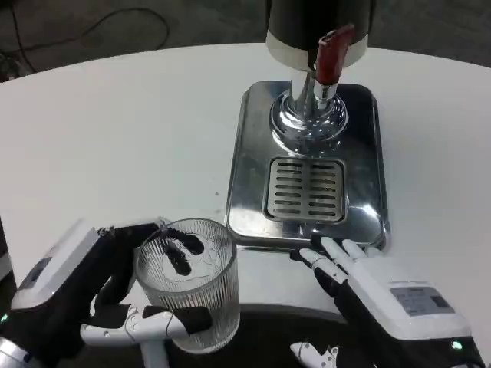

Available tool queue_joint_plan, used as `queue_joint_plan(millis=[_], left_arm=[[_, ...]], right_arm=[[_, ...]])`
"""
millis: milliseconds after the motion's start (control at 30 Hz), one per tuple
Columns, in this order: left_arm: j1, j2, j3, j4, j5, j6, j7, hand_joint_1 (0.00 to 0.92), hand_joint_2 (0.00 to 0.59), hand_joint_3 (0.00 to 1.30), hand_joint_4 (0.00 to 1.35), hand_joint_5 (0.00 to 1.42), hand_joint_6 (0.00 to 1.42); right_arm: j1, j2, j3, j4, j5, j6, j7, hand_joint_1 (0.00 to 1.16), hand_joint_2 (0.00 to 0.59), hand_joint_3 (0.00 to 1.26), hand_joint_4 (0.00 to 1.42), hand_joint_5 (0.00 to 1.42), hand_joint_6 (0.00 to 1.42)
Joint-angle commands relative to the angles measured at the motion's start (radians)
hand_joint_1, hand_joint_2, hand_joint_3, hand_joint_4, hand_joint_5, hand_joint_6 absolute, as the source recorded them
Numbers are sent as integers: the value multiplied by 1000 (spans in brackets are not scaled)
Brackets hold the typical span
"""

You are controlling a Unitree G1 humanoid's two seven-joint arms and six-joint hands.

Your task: Grasp the cup under the faucet to collect the drink, then remove the cup.

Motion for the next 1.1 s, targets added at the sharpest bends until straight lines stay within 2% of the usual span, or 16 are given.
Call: queue_joint_plan(millis=[33, 233, 533, 867, 1100], left_arm=[[-6, 3, 7, -3, -14, -18, -2, 567, 274, 1053, 1182, 1424, 1424], [-24, 1, 4, 10, -10, -16, 1, 567, 274, 1053, 1182, 1424, 1424], [-172, -27, -38, 97, 14, 13, 16, 567, 274, 1053, 1182, 1424, 1424], [-306, -61, -67, 225, 60, 32, 46, 567, 274, 1053, 1182, 1424, 1424], [-477, -75, -112, 411, 131, 22, 105, 567, 274, 1053, 1182, 1424, 1424]], right_arm=[[8, 0, -2, -1, 0, 0, 8, 411, 390, 116, 0, 0, 0], [5, 1, -3, 0, 0, 0, 9, 411, 390, 116, 0, 0, 0], [-18, 13, -19, -5, 1, 7, 10, 411, 390, 116, 0, 0, 0], [-3, 11, -61, -42, 12, 11, 11, 411, 390, 116, 0, 0, 0], [34, 7, -108, -97, 31, 10, 13, 411, 390, 116, 0, 0, 0]])
